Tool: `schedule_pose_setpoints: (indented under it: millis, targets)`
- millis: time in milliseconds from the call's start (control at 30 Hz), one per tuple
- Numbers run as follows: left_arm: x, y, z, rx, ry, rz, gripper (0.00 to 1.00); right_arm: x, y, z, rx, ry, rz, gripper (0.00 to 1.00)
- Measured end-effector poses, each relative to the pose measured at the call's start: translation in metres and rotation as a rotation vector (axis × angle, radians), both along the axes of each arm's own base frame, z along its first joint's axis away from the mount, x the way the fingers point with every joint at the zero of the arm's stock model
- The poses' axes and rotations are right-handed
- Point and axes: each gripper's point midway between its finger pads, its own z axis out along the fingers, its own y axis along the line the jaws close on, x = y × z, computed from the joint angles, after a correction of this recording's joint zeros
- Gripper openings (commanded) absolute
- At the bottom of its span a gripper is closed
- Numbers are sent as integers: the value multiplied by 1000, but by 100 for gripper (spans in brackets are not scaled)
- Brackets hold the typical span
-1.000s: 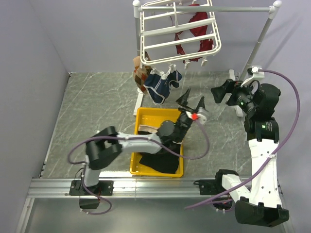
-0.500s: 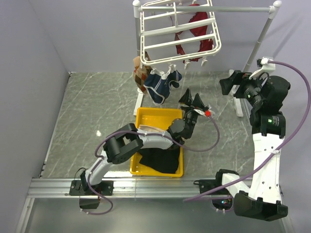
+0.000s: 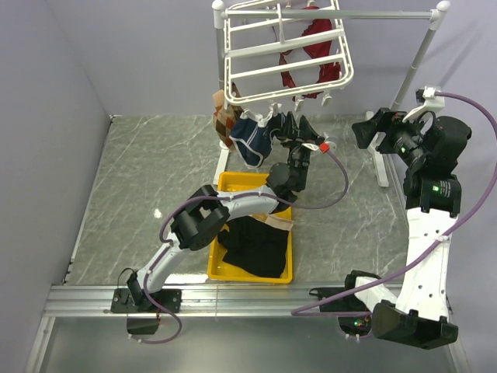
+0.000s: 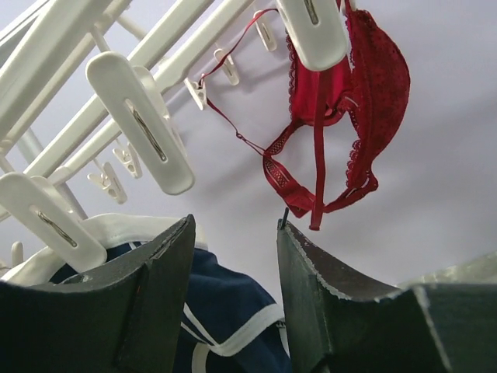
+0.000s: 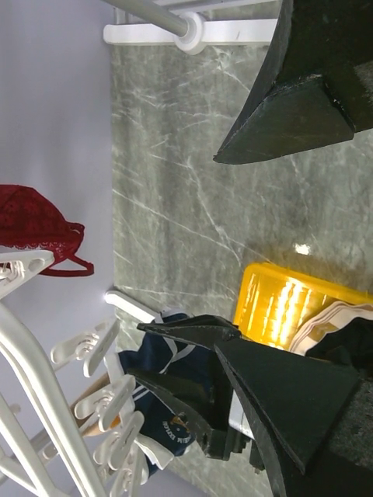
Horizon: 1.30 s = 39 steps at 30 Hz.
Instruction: Clip the underwear to the hanger
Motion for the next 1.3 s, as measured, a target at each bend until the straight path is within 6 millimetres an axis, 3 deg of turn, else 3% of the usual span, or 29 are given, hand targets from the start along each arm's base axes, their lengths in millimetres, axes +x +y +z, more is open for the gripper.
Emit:
schedule_pose_setpoints:
  millis: [267,600,1033,1300]
  targets:
    - [-3,-4,13,-18,-28,-19,53,1,5,-3,9,9,37,100]
    - [-4,-6,12,-16,-28,-27,52,-2,19,-5,33,31,127,100]
    - [-4,-6,12,-7,-31,-27,55,-2,19,-2,38,31,125,100]
    - [-9,2,30,-6,-53,-19,60,2,13,5,64,24,83,100]
